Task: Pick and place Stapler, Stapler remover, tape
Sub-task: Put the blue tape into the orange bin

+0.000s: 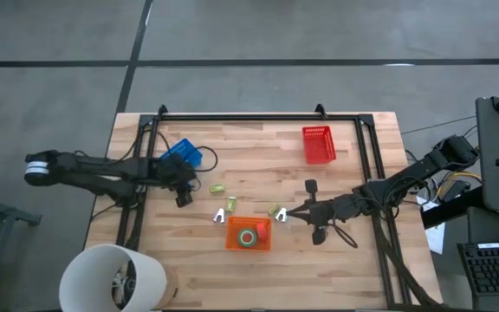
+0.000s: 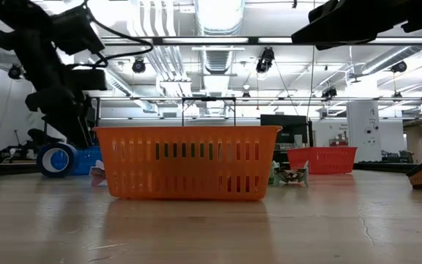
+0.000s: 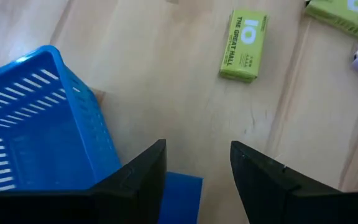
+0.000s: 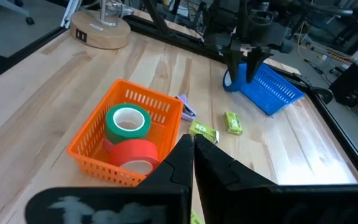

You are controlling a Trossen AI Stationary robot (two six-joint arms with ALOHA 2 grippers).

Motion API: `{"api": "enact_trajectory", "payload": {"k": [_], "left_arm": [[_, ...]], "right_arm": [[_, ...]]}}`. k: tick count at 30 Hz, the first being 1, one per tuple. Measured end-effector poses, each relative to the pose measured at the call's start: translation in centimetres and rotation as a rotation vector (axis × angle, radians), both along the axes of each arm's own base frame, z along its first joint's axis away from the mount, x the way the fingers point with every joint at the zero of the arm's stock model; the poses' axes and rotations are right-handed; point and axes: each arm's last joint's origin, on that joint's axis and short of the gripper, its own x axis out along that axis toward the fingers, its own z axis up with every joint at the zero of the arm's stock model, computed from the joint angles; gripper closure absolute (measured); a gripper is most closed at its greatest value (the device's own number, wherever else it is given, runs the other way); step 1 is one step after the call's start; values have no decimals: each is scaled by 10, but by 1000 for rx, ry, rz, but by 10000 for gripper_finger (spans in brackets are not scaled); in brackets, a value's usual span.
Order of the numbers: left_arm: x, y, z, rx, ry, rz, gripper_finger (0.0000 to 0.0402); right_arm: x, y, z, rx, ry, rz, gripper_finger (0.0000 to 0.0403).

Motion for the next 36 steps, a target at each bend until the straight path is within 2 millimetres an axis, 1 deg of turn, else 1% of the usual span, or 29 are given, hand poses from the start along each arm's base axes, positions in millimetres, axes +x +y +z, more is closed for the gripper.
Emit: {"api": "enact_trajectory", "payload": {"k": [5,12,16,23,28,32,36], "left_arm": [[7,1,7,13,39,-1,221],[15,2,7,-35,157,73,221],[20,3,8,-33,217,74,221],[26,3,2,-40,306,77,221],[29,4,-6,-48,360,82,221],[31,3,-11,-97,392,93,221],[33,0,-14,-224,390,177,221]], "right_arm": [[0,0,-1,-2,0,0,394],[-1,-1,-3,-3,6,0,394],[-1,-1,-4,-2,6,-1,394],[-1,-1,-4,5,6,-3,394],[-1,-1,-4,5,6,-3,394],[-2,-1,-4,4,7,-3,394],[-2,-1,-6,2,11,-2,394]]}}
